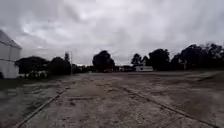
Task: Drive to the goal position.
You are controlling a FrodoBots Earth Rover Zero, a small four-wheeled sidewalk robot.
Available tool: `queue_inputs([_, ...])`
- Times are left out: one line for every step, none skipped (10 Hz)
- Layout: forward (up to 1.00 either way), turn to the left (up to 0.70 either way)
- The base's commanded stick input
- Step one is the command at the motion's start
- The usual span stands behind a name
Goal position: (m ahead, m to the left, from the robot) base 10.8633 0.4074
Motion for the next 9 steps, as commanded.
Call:
queue_inputs([0.70,0.00])
queue_inputs([0.70,0.00])
queue_inputs([0.70,0.00])
queue_inputs([0.70,0.00])
queue_inputs([0.70,-0.01])
queue_inputs([0.70,-0.07])
queue_inputs([0.70,-0.35])
queue_inputs([0.70,-0.35])
queue_inputs([0.70,-0.35])
